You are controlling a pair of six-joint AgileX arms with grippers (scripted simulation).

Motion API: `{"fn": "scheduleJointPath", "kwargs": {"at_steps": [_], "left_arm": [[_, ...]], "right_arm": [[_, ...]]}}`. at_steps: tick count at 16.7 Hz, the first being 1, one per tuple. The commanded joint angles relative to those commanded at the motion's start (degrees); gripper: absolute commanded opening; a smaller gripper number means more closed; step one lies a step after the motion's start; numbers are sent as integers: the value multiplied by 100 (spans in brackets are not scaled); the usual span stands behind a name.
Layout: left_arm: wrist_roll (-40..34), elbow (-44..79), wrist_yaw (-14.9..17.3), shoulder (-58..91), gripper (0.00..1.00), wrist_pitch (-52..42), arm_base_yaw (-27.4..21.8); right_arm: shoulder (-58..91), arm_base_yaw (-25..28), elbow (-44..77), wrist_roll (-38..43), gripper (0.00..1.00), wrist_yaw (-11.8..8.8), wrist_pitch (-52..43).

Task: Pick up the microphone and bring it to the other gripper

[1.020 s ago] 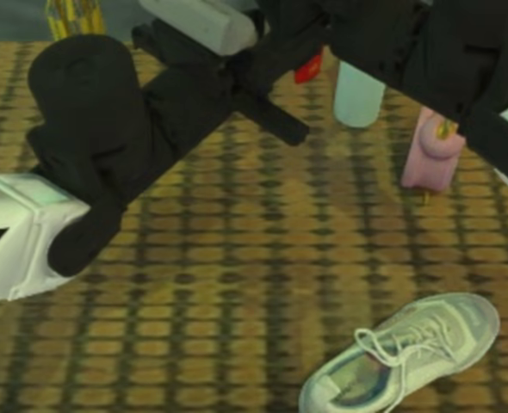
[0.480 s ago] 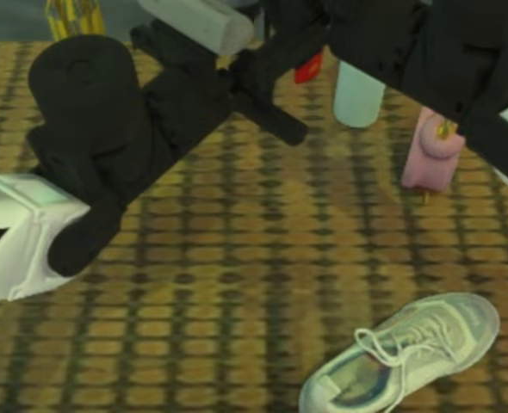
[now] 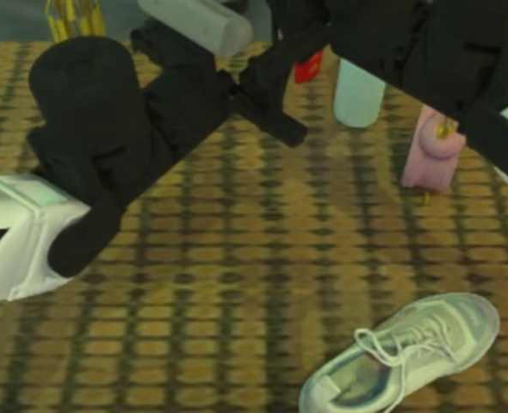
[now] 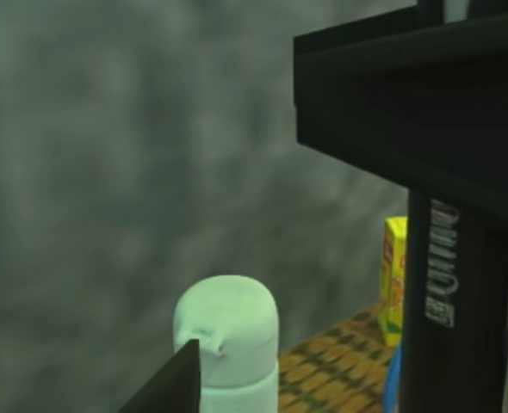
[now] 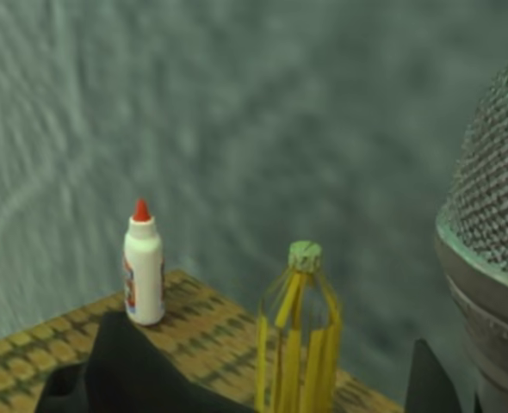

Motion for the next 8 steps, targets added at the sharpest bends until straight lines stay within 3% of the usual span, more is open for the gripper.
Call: {"fn": "scheduleJointPath", "kwargs": {"at_steps": [3, 8], "left_arm": [[70, -79, -96, 41, 100, -1, 76], [59, -811, -4, -819, 100, -144, 271]], "right_arm": [[-56, -31, 51, -56, 0, 72, 3], [-374, -382, -246, -49, 0, -300, -13]]}}
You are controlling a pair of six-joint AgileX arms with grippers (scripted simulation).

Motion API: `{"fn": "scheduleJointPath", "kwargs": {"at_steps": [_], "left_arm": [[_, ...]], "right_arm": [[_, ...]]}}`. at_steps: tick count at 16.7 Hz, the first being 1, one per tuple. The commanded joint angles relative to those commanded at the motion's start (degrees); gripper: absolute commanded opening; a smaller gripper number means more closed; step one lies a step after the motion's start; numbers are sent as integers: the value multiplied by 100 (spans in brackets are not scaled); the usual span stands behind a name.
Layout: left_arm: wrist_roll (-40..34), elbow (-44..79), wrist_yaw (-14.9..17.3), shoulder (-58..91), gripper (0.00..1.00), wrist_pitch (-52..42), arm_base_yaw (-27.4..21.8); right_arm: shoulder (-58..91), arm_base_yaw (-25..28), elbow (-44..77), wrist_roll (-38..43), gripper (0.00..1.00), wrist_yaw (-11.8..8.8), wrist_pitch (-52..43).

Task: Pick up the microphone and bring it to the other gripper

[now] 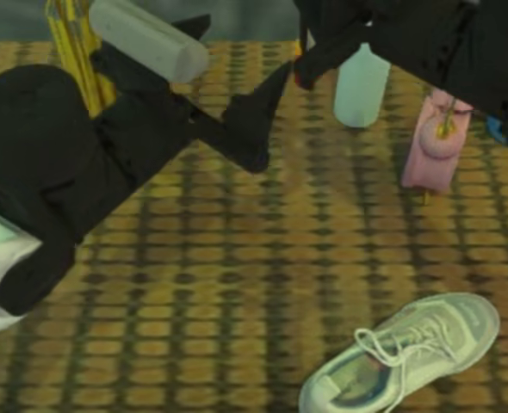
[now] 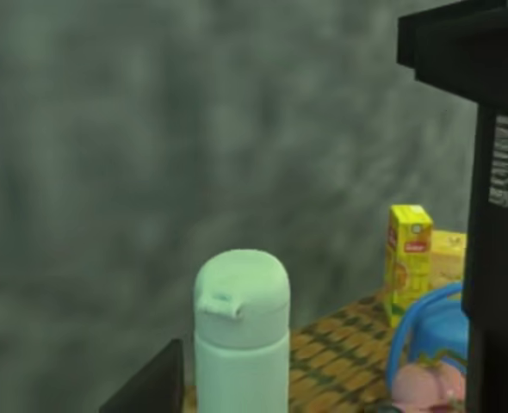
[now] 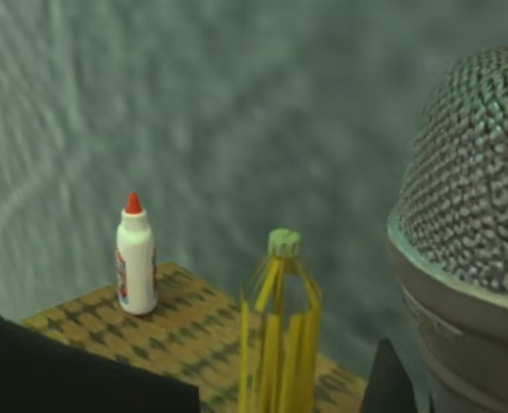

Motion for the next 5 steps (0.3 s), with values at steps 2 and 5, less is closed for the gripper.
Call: {"fn": "scheduleJointPath", "kwargs": {"at_steps": [2, 5], "left_arm": [[-7, -368, 59, -449, 100, -64, 84], [-7, -651, 112, -762, 100, -93, 147]], "right_arm": [[-162, -176, -144, -8, 0, -194, -2], [-283, -316, -269, -18, 0, -358, -10]]}}
